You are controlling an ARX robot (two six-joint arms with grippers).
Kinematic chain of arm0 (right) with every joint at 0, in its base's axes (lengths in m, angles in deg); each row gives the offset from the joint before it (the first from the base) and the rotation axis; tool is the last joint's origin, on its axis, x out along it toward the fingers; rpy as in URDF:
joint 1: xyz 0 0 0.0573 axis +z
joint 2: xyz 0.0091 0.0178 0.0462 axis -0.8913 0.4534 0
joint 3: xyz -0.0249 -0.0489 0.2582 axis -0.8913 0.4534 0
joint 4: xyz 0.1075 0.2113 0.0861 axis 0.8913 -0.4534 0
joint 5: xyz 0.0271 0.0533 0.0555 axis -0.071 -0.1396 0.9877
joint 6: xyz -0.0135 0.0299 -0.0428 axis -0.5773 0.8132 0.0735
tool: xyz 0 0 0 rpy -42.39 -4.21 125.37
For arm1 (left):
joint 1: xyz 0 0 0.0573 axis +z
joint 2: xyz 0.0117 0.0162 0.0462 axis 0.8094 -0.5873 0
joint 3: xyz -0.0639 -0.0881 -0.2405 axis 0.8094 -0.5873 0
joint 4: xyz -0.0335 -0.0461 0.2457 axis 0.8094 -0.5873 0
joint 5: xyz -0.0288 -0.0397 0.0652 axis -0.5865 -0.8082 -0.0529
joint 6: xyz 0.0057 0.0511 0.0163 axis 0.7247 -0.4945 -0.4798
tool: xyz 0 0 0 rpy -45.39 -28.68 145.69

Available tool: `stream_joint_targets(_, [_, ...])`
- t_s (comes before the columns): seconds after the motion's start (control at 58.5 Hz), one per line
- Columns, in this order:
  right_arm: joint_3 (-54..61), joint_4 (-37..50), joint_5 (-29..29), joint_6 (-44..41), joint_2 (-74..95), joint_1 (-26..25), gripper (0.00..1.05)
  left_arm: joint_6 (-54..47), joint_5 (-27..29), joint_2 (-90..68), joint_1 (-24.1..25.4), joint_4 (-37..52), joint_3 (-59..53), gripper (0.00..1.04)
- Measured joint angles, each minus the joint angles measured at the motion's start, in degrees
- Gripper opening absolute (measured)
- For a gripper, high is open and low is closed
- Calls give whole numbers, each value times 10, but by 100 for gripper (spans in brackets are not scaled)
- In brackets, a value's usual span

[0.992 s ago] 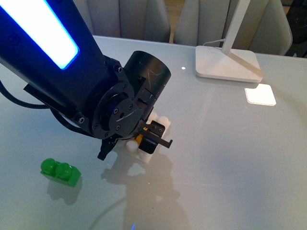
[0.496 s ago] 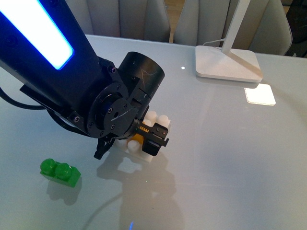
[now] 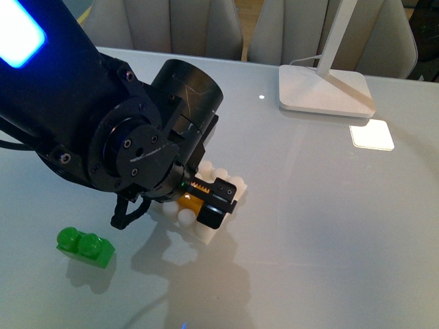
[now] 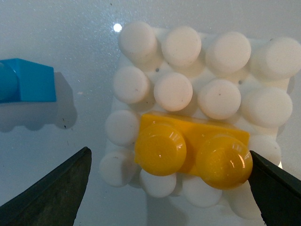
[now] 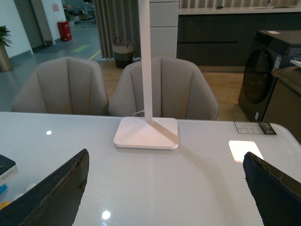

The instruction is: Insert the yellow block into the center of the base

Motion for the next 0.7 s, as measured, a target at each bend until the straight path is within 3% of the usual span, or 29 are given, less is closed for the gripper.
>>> stream_joint_targets(0.171, [0, 0, 0, 0, 0, 0, 96, 15, -7, 35, 9, 0, -13, 97])
stream_joint_targets(0.308, [0, 0, 0, 0, 0, 0, 96, 26, -17, 94, 42, 23, -42, 97])
stream_joint_targets(0.633, [0, 0, 0, 0, 0, 0, 96, 82, -109, 341, 212, 113, -223, 97])
stream_joint_targets(0.65, [0, 0, 0, 0, 0, 0, 96, 82, -108, 346, 219, 130, -235, 96])
stream_joint_targets(0.701, [0, 0, 0, 0, 0, 0, 96, 46, -54, 343, 239, 344, -313, 84])
